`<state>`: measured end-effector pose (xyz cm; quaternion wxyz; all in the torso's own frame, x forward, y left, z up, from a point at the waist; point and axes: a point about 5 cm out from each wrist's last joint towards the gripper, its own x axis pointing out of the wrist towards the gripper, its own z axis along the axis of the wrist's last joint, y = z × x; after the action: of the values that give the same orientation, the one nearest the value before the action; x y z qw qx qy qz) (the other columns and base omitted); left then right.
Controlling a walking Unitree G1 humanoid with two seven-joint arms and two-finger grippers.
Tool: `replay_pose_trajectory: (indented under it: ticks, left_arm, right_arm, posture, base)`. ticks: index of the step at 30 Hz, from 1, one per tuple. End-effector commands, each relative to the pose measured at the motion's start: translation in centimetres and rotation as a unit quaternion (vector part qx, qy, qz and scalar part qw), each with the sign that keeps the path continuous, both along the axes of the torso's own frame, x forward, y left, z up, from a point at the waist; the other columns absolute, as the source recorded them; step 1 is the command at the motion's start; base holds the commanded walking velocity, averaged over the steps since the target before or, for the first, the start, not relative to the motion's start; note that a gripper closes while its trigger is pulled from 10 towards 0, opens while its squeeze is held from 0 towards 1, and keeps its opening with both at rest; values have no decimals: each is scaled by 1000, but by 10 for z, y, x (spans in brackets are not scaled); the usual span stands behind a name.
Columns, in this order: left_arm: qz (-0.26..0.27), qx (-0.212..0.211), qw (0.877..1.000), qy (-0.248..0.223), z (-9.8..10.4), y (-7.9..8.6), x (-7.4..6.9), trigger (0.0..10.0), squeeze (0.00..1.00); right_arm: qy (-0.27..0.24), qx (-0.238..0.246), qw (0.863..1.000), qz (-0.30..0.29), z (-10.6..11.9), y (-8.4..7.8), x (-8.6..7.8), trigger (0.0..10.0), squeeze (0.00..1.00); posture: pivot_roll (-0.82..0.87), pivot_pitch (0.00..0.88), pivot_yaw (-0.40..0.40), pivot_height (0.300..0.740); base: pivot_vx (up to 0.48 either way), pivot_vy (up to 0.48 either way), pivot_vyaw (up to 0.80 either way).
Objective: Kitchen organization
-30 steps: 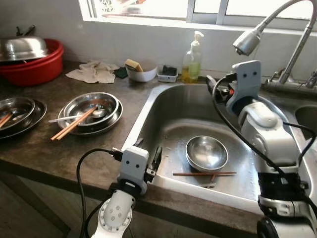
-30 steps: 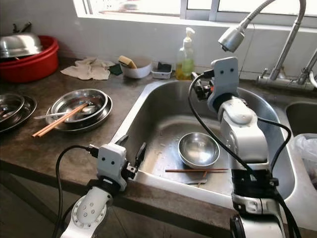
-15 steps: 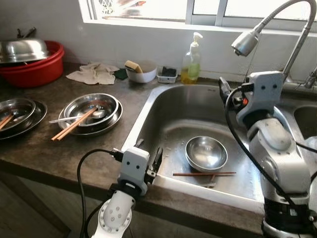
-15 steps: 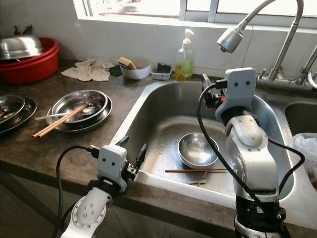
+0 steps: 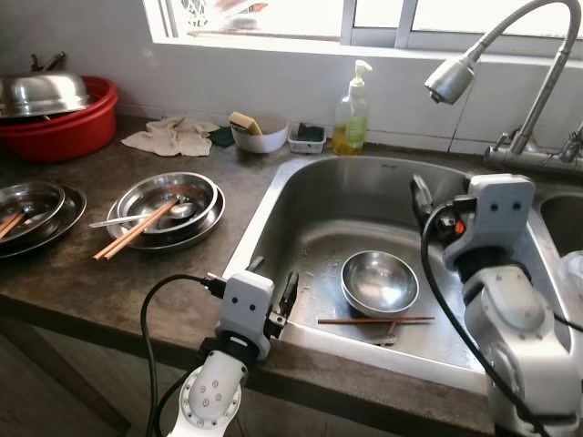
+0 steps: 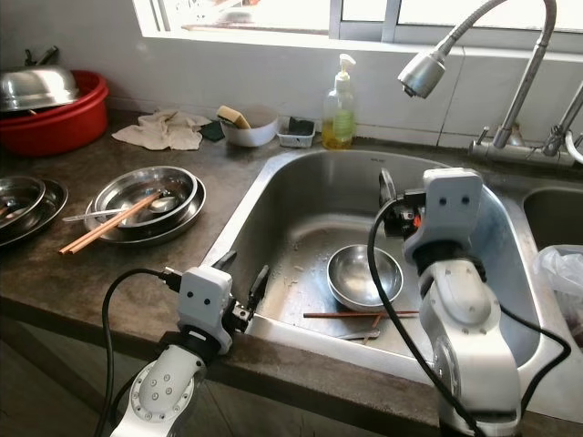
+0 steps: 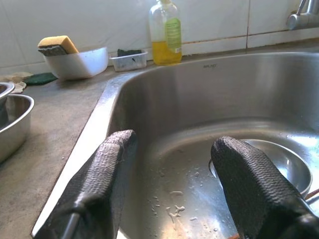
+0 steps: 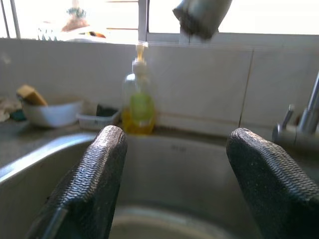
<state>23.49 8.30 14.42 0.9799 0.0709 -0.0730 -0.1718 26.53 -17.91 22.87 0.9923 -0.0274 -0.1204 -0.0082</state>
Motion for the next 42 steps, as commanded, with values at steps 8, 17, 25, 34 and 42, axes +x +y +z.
replay_pose_trajectory:
  ticks: [8, 17, 25, 34, 42]
  left_arm:
    - [7, -2, 1000, -8, 3, 2, 0, 10000, 0]
    - [7, -4, 1000, -14, 7, 2, 1, 10000, 0]
    - [10, -5, 999, -30, 15, 2, 4, 10000, 0]
    - [9, -6, 999, -32, 16, 2, 4, 10000, 0]
    - [6, -6, 999, -31, 17, 1, 3, 10000, 0]
  right_arm:
    - [-7, 16, 1000, -10, -7, 10, -13, 10000, 0]
    - [-18, 20, 1000, -12, -3, 14, -12, 10000, 0]
    - [-26, 16, 999, -10, 0, 17, -10, 10000, 0]
    - [-29, 17, 999, -7, 2, 20, -8, 10000, 0]
    - [-24, 21, 999, -6, -1, 23, -8, 10000, 0]
  posture:
    - [83, 59, 4, 740]
    - [85, 61, 2, 740]
    - [88, 60, 0, 740]
    - [89, 60, 0, 740]
    - [89, 55, -1, 740]
  base:
    - [0, 0, 0]
    - [0, 0, 0]
    - [0, 0, 0]
    - [0, 0, 0]
    - [0, 0, 0]
